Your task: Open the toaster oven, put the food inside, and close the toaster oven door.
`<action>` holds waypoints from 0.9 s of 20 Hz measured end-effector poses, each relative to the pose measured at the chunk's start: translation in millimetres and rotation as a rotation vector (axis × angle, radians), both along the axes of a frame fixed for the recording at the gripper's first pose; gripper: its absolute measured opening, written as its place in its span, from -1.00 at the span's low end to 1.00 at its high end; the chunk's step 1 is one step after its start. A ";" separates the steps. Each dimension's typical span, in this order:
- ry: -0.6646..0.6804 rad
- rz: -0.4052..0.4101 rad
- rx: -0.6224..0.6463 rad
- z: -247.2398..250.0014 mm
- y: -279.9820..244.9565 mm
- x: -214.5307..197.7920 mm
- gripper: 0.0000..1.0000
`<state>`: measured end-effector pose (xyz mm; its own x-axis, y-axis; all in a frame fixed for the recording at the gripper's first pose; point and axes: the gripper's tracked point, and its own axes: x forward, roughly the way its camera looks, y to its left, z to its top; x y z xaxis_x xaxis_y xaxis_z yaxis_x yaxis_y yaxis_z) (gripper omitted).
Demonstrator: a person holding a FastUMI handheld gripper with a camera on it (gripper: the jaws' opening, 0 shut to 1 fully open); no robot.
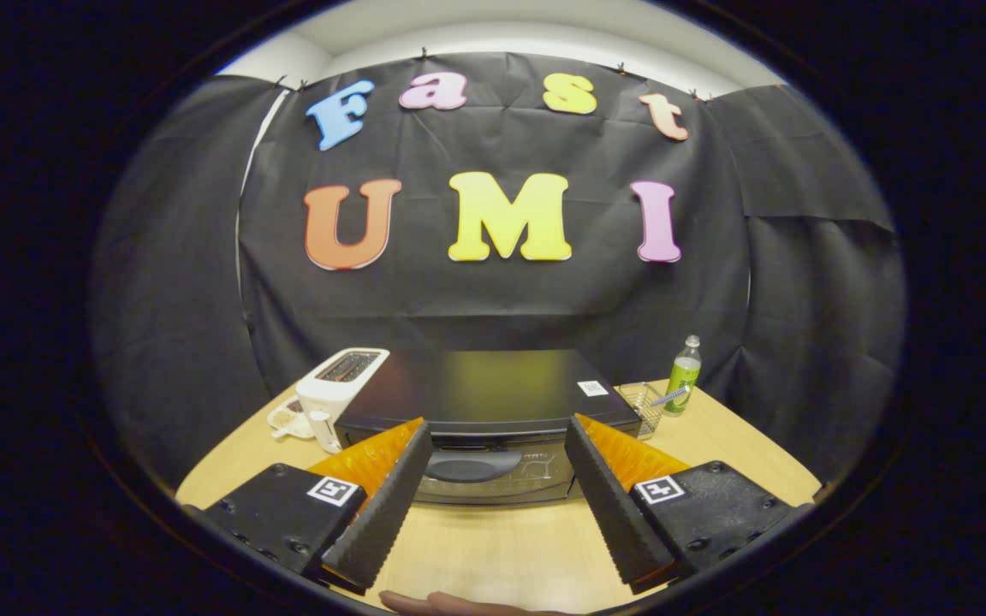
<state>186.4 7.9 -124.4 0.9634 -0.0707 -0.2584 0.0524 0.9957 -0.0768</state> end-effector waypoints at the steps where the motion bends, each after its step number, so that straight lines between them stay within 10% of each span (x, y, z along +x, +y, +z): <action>1: 0.008 -0.004 0.011 -5.8 0.7 10.3 1.00; 18: 0.081 0.024 0.035 -63.4 19.0 60.4 1.00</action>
